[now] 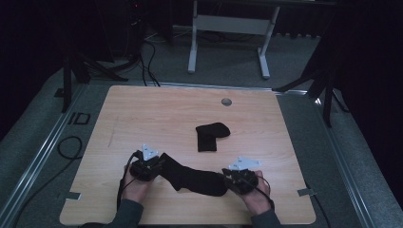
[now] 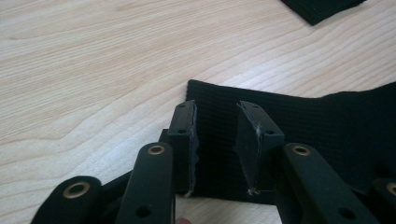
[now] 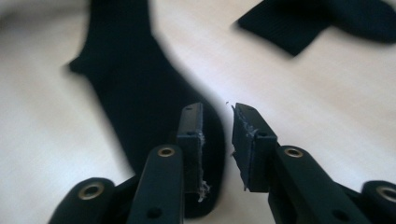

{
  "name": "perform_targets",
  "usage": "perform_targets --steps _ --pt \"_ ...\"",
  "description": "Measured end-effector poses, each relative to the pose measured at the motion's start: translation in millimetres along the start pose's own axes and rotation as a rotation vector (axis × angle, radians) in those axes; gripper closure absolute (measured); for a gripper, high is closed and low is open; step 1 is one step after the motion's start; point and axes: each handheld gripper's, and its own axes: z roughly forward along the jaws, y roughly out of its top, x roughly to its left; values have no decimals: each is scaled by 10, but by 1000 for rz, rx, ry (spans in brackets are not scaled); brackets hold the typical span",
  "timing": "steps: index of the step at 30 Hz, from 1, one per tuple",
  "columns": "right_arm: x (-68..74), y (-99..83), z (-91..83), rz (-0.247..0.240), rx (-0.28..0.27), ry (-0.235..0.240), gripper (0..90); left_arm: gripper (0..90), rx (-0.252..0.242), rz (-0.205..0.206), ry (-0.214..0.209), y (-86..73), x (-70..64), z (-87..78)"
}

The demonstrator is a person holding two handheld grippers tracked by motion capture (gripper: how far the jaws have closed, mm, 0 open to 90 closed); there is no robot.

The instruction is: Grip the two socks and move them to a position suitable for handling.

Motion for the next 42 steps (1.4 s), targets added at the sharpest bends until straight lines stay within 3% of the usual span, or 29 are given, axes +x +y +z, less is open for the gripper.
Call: perform_targets --steps 4,7,9,17,19,28,32,42 --pt "-214 193 183 9 6 -41 879 676 -4 -3 5 -2 18 3" --pt "-330 319 354 8 23 -80 895 664 1 -5 1 -3 19 13" --pt "-419 433 493 34 17 -92 895 663 1 -2 -1 -3 14 17" --pt "-489 577 716 33 21 -124 897 664 1 -6 6 -5 33 17" --pt "-525 619 790 52 29 -138 898 666 0 -7 9 -4 39 19" --pt "-560 635 937 62 74 -130 898 668 1 -8 12 -3 45 26" --pt "-529 606 997 54 114 -120 898 668 3 -5 12 -2 38 28" --pt "-369 582 999 24 119 -63 893 666 2 -2 11 -4 24 36"
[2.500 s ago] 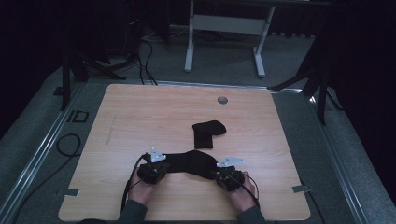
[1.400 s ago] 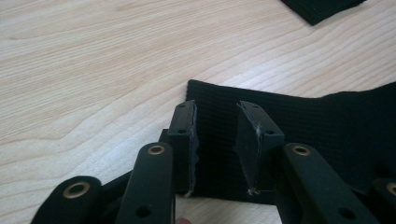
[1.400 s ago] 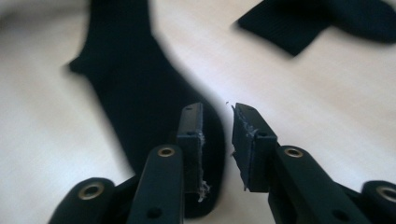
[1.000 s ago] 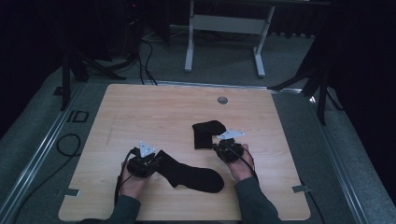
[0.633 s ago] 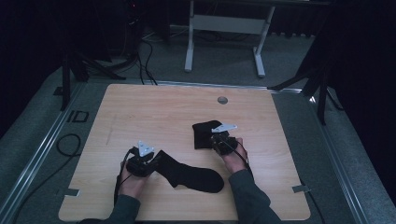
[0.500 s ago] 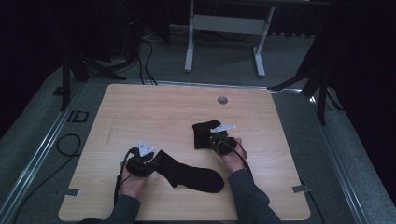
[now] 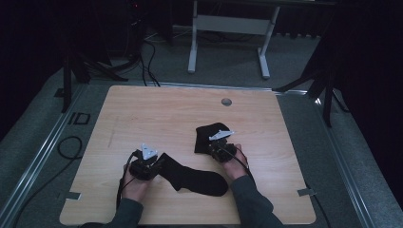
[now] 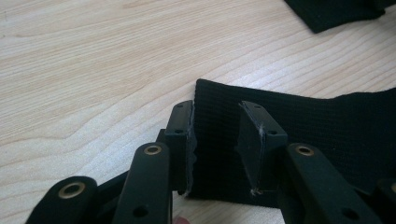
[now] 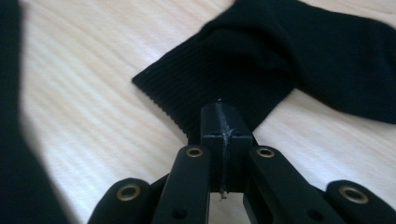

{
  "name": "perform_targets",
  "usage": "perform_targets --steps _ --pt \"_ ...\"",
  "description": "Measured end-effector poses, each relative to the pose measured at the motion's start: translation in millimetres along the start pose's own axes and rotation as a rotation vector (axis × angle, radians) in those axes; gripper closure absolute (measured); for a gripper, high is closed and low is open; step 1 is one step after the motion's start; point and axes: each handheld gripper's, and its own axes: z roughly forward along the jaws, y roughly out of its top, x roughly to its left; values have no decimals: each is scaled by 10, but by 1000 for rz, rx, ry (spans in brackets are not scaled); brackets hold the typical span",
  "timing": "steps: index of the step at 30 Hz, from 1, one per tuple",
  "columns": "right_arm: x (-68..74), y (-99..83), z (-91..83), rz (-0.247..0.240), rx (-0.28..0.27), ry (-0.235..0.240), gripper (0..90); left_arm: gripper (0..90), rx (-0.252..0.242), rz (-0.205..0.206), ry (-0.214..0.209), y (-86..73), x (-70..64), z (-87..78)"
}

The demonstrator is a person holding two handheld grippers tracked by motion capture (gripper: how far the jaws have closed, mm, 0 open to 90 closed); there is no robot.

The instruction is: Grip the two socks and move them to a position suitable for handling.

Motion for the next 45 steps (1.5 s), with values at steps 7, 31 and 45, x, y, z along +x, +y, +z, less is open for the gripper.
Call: perform_targets --steps 7,31,45 --pt "231 52 39 -50 0 44 880 665 -1 -1 -1 0 4 -7" --pt "317 450 68 -29 -105 151 863 664 -22 -19 7 0 45 -44" --pt "-470 438 42 105 -64 -52 894 663 -19 -12 6 1 18 -22"
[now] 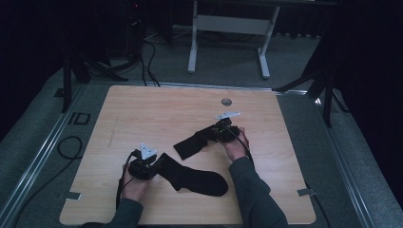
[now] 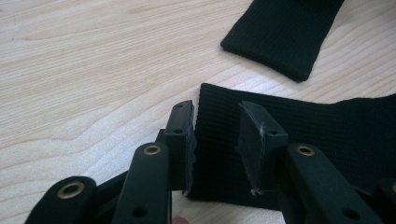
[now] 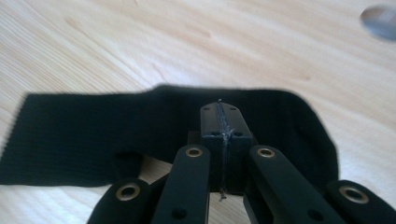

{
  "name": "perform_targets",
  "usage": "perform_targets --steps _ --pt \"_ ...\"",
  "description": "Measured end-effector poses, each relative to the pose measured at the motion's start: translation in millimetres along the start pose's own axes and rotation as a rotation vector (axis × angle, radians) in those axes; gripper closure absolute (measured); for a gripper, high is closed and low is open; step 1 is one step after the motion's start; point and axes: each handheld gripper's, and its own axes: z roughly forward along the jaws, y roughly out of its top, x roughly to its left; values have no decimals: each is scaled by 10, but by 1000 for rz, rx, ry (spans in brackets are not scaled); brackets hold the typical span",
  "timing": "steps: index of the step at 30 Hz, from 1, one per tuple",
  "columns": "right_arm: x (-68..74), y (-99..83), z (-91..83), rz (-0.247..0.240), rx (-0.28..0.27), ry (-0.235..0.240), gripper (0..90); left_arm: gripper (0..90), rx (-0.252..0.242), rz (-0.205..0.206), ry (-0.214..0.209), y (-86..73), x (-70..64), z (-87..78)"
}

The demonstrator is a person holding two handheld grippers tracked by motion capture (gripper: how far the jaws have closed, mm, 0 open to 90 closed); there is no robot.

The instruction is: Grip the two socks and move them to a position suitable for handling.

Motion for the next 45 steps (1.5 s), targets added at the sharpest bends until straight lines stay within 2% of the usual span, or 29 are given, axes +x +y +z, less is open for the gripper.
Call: perform_targets --steps 1,5,8,10,14,18,25,31,38,45 --pt "0 0 0 0 0 0 894 662 0 0 0 0 0 0" --pt "17 -75 184 -16 58 -7 894 662 0 0 0 0 4 -7" --pt "10 -124 232 -30 87 -21 894 661 1 -2 -2 0 6 -5" --pt "-14 -151 221 -25 84 -21 894 661 2 0 -3 -1 3 -3" --pt "-48 -199 175 -31 84 -33 893 659 5 3 -3 -3 -3 0" --pt "-126 -325 52 -9 86 -34 888 658 7 3 -3 -4 -5 3" --pt "-121 -537 -150 -26 90 -50 865 657 15 8 -6 -8 -16 18" --pt "-36 -698 -289 -27 81 -32 850 656 18 8 -5 -8 -17 32" --pt "87 -791 -369 -43 78 10 835 649 22 10 -6 -9 -17 36" --pt "185 -838 -401 -53 74 86 826 646 24 9 -4 -13 -5 43"
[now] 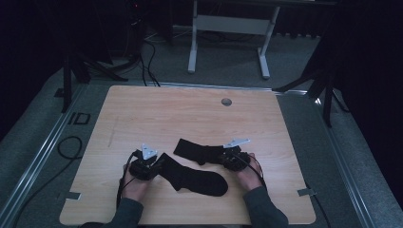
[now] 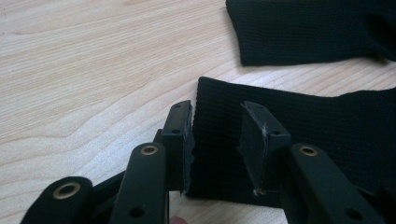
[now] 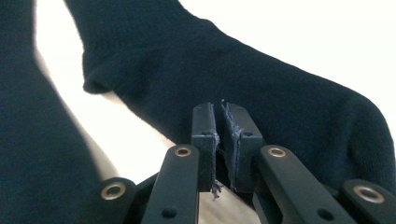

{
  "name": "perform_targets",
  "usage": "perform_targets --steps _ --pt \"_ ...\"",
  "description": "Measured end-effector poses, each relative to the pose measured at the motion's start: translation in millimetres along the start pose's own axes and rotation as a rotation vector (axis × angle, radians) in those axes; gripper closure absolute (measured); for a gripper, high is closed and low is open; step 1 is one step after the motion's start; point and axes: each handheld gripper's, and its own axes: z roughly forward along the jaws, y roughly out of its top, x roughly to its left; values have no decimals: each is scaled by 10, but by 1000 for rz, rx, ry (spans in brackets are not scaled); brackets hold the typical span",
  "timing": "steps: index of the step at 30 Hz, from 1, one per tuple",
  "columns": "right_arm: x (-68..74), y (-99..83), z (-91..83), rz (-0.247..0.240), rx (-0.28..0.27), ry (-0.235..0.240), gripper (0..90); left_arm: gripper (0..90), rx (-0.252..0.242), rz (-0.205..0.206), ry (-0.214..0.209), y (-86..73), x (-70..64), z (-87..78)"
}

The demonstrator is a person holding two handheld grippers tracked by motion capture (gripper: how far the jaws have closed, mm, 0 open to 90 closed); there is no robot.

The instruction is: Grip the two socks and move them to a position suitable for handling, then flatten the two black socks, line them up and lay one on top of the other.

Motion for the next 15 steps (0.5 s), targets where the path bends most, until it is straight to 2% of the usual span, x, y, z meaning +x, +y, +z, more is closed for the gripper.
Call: perform_targets --steps 6,11,13,15 --pt "83 -15 -21 -30 12 32 820 645 14 10 -6 2 -9 22" --pt "117 14 -30 -51 0 49 819 645 19 15 -3 -2 -22 28" --pt "143 84 -48 -70 -18 71 819 645 22 16 -3 -3 -21 29" --pt "171 156 -65 -101 -33 74 819 645 25 16 -2 -3 -21 33"
